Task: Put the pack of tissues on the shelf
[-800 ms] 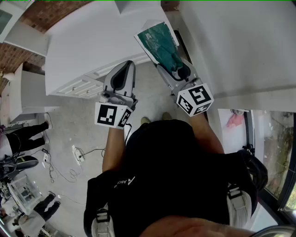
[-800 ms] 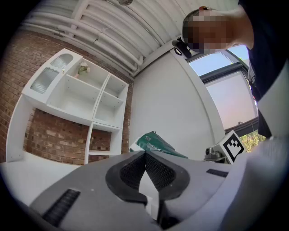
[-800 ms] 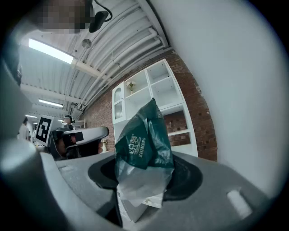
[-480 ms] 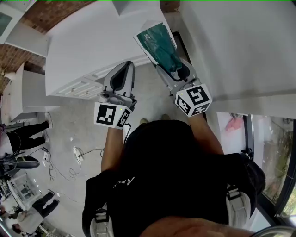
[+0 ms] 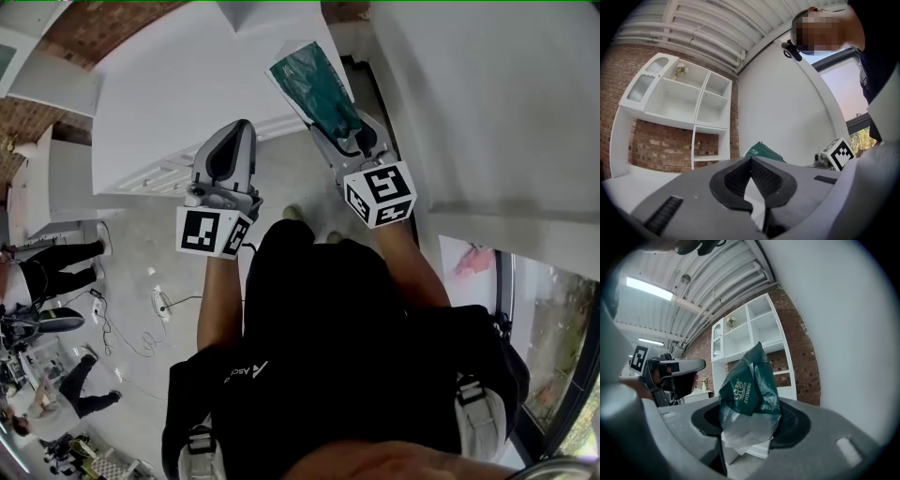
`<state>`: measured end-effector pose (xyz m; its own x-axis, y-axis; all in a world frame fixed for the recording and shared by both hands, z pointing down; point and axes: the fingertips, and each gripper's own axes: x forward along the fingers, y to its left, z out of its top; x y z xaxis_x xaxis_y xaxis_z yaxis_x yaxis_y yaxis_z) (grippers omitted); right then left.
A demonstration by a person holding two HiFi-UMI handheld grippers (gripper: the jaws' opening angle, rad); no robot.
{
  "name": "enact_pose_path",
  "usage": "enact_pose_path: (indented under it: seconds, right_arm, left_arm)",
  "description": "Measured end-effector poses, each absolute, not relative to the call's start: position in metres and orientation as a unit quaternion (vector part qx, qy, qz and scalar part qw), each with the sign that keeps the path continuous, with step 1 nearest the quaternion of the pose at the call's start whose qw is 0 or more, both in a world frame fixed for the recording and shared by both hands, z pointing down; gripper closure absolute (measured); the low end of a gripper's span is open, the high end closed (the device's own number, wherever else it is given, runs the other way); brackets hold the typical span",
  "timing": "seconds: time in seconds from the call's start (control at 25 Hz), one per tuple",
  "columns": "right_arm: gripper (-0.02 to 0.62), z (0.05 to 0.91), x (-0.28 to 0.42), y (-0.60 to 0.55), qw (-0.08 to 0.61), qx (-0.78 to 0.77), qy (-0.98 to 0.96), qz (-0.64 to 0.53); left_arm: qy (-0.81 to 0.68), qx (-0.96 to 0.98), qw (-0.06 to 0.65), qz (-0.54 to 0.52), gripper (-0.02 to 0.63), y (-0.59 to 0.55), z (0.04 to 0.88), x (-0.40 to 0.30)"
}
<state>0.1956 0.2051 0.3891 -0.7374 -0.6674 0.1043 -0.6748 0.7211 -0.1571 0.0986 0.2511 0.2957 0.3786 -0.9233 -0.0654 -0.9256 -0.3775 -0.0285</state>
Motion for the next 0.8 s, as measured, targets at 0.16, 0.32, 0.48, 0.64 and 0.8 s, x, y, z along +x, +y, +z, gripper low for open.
enact_pose_path:
  seconds: [0.16, 0.32, 0.48, 0.64, 0.8]
  right_arm:
    - [0.357, 0.388, 0.182, 0.175, 0.035, 0.368, -0.926, 0.08]
    - [0.357, 0.388, 0.159, 0.139, 0.052, 0.377, -0.922, 0.064]
    - [0.357, 0.39, 0.124, 0.084, 0.082, 0.392, -0.915, 0.048]
    - [0.357, 0.402, 0.09, 0.024, 0.117, 0.408, -0.905, 0.043]
    - [0.357, 0.417, 0.066, -0.034, 0.141, 0.431, -0.89, 0.05]
  left_arm:
    - [0.562, -0.826, 0.029, 0.027, 0.607, 0.227, 0.296, 0.082]
    - [0.56, -0.827, 0.028, 0.042, 0.607, 0.195, 0.297, 0.062]
    - [0.553, -0.831, 0.021, 0.055, 0.607, 0.148, 0.301, 0.028]
    - [0.544, -0.837, 0.006, 0.055, 0.607, 0.099, 0.308, -0.008]
    - [0.526, -0.849, -0.004, 0.045, 0.607, 0.047, 0.318, -0.041]
